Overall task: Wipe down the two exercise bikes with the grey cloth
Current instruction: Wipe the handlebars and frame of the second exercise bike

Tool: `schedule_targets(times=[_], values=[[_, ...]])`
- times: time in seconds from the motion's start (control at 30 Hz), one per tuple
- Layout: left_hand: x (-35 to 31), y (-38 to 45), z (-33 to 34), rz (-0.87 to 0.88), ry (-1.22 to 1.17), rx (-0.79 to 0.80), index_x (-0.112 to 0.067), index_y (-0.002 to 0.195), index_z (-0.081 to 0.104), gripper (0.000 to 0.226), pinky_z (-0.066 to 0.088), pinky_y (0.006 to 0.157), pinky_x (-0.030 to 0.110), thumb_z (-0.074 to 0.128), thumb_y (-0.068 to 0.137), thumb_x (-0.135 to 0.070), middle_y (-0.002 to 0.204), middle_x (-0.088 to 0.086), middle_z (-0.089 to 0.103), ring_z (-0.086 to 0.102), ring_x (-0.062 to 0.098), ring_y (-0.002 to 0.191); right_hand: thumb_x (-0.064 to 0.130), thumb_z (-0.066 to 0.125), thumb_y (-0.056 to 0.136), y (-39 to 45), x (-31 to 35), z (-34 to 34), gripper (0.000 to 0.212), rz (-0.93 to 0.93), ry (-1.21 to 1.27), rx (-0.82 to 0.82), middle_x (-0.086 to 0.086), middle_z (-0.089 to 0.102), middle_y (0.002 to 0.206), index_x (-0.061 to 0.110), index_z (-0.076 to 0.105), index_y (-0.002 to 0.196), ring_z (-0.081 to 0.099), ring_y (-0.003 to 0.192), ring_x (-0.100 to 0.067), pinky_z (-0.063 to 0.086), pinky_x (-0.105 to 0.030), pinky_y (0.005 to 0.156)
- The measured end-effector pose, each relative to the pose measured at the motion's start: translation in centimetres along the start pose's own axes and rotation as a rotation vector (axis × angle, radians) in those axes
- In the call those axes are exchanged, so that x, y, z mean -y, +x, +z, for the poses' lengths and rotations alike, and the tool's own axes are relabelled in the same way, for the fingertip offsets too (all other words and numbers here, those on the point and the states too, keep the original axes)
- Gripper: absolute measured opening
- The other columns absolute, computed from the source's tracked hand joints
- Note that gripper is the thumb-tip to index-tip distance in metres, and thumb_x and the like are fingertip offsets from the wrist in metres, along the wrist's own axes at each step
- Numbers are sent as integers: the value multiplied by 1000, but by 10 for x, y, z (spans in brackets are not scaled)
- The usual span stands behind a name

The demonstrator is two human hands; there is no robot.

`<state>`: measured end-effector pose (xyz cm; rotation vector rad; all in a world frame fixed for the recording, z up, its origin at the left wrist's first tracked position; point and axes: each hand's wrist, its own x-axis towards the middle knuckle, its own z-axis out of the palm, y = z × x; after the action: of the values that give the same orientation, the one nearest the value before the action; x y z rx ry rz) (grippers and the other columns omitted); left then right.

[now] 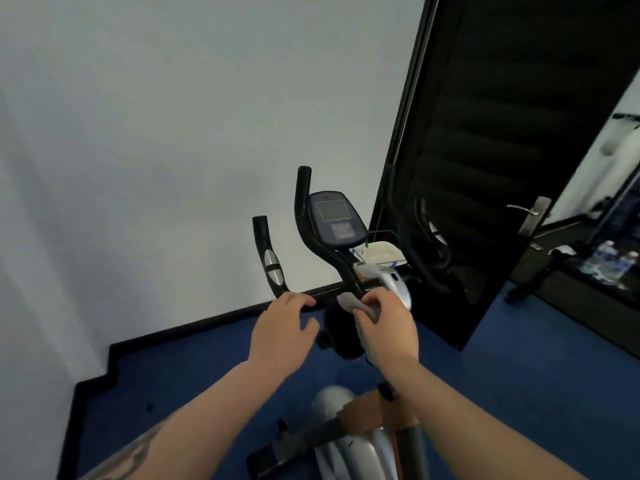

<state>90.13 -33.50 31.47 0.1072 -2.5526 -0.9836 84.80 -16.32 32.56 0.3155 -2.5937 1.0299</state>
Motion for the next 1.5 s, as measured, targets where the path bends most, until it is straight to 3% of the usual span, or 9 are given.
schedule_targets(times=[0.33,0.43,0.57,0.67,0.83,1.03,1.17,1.3,1.5], values=[[14,-2,44,-52,-300,11,-33,120,53,31,37,83,9,55,90,-37,112,-21,54,51,-5,106,12,67,84,-22,-8,31,29,-229,-236,59,-1,62,116,15,67,113,54,112,-18,41,-21,91],[14,-5,52,-56,-343,7,-29,123,53,34,38,85,8,56,89,-35,114,-18,55,51,-5,106,7,67,81,-29,-12,25,36,-257,-254,117,-1,61,116,16,65,116,55,109,-18,47,-22,83],[13,-13,57,-60,-362,-1,-30,124,51,35,41,82,9,56,90,-34,113,-17,56,52,-5,105,14,63,84,-27,-18,7,22,-157,-112,255,6,56,103,22,65,104,53,93,-4,38,-4,71],[13,-14,57,-49,-381,0,-35,123,50,33,42,83,12,54,90,-37,112,-20,56,52,-6,105,14,65,85,-8,-13,0,19,-102,62,76,8,58,100,23,68,102,54,90,4,38,0,76],[15,-14,58,-31,-380,8,-30,126,51,35,41,85,9,55,91,-33,114,-17,56,52,-5,106,9,59,88,-19,1,31,30,-165,-58,144,3,57,115,17,64,116,50,107,-12,46,-23,88],[14,-17,62,-48,-392,-19,-28,128,50,37,48,91,25,52,92,-37,116,-16,56,53,-2,107,9,67,81,-16,-22,-6,24,-181,103,385,13,61,97,24,70,99,57,92,2,44,-11,80],[14,-18,66,-67,-433,-46,-28,128,50,37,50,91,34,50,92,-37,115,-18,56,55,-1,106,12,65,85,3,-7,10,22,-87,179,158,8,63,103,22,69,104,55,95,5,43,-7,82],[14,-17,68,-47,-467,-74,-30,124,52,30,51,88,37,51,93,-33,113,-19,57,57,3,105,8,59,88,-25,-3,32,31,-120,166,198,9,57,111,21,65,115,55,105,-5,48,-23,91],[12,-10,74,-107,-409,-78,-34,123,50,32,52,84,37,49,91,-34,108,-15,57,57,2,96,3,62,77,-8,-29,-16,32,-340,-160,381,12,60,103,23,71,100,55,98,-6,44,-11,80]])
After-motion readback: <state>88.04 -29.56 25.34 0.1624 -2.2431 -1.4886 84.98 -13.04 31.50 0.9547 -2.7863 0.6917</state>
